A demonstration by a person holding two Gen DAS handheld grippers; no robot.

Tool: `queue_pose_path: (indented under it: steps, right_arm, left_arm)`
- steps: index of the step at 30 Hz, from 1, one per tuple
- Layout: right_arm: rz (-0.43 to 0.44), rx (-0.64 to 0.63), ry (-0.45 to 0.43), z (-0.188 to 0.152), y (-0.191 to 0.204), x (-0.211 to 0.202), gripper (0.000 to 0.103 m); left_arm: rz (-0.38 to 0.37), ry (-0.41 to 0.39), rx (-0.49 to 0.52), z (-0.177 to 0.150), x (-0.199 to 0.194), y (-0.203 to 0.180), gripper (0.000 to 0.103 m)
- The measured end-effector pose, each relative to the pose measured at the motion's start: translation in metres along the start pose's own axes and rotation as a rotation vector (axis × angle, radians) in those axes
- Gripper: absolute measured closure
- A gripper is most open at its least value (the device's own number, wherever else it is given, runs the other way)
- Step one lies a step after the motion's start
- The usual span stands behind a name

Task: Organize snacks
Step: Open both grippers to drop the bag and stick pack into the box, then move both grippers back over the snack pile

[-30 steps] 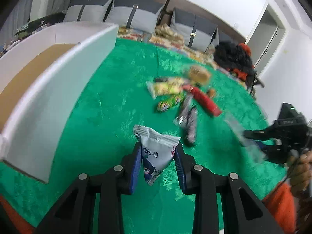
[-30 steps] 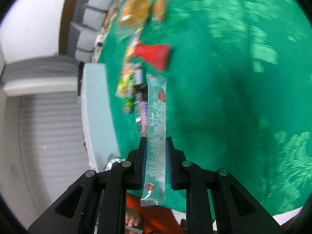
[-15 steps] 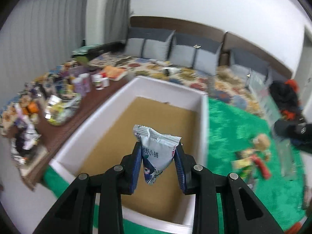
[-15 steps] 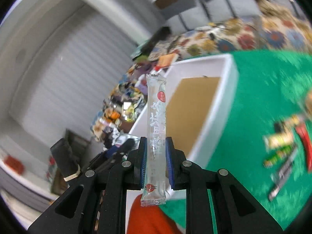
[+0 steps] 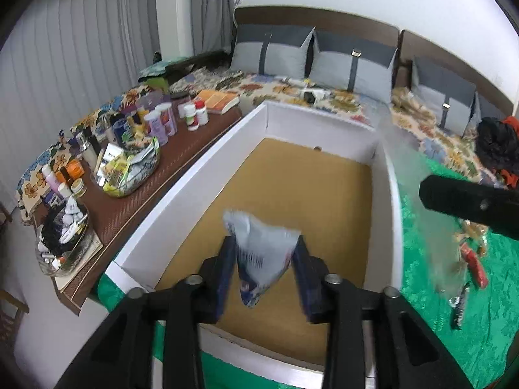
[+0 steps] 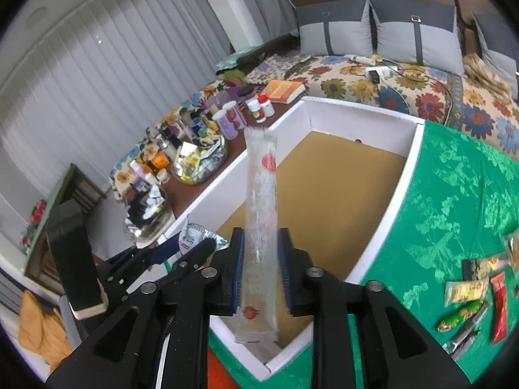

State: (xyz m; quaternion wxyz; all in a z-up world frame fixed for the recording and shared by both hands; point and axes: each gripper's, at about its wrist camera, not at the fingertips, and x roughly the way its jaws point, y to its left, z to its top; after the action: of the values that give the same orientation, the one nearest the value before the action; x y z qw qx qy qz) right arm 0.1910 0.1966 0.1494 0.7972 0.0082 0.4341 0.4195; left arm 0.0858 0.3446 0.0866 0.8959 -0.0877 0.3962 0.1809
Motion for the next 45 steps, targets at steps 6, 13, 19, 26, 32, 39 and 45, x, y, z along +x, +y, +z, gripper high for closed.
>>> queue_pose_path:
  steps: [6, 13, 19, 26, 32, 39, 45]
  right_arm:
    - [-0.033, -0.012, -0.095, -0.001, -0.008, -0.025, 0.032]
    - [-0.250, 0.013, -0.111, -0.068, -0.102, -0.054, 0.031]
    - [-0.557, 0.145, -0.025, -0.182, -0.236, -0.097, 0.031]
    - [-0.812, 0.446, -0.126, -0.269, -0.355, -0.196, 0.031]
    - [-0.849, 0.543, -0.139, -0.298, -0.384, -0.212, 0.031]
    - [-0.832, 0.500, -0.124, -0.306, -0.388, -0.198, 0.030]
    - [-0.853, 0.456, -0.098, -0.309, -0.386, -0.189, 0.020]
  left_arm:
    - [0.094, -0.052, 0.022, -0.012, 0.007, 0.002, 0.006]
    - [0.075, -0.141, 0.116, -0.028, 0.003, -0.055, 0.006]
    - [0.142, -0.157, 0.292, -0.044, 0.024, -0.116, 0.006]
    - [0.232, -0.157, 0.379, -0.054, 0.035, -0.139, 0.006]
    - [0.284, -0.186, 0.420, -0.082, 0.014, -0.143, 0.006]
    - [0.282, -0.243, 0.353, -0.084, -0.010, -0.146, 0.004]
    - [0.051, -0.446, 0.187, -0.082, -0.086, -0.166, 0.000]
